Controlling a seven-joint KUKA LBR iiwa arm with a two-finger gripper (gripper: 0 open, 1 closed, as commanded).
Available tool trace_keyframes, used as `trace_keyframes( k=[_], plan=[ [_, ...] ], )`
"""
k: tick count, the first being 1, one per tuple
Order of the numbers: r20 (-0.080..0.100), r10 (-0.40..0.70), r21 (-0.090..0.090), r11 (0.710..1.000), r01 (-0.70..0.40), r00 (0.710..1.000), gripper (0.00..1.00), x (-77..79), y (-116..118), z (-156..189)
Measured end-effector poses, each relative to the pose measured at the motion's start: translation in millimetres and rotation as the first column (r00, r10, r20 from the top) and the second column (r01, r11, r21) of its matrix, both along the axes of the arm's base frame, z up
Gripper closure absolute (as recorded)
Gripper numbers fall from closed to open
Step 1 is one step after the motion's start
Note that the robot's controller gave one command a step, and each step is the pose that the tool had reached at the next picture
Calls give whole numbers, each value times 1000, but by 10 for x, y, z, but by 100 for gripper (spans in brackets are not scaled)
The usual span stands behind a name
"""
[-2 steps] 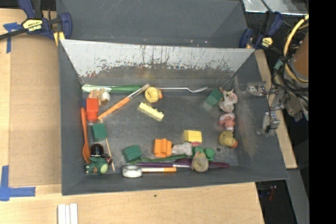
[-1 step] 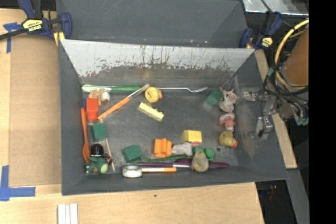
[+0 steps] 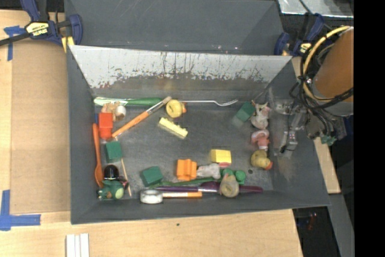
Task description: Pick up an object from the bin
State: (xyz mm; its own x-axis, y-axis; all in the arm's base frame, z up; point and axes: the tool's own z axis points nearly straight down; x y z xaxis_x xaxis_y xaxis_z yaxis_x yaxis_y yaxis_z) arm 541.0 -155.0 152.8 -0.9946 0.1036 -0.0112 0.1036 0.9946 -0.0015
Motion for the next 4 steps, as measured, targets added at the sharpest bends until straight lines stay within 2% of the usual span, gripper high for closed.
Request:
trace_keyframes(
  k=[1,2,3,4],
  plan=[
    [0,-49,4,999,49,999,100,154,-16,-649],
    [0,-49,3,999,49,999,100,152,-22,-646],
    [9,-125,6,992,125,992,100,523,401,-767],
    [6,-176,6,984,176,984,100,566,481,-809]
  ],
)
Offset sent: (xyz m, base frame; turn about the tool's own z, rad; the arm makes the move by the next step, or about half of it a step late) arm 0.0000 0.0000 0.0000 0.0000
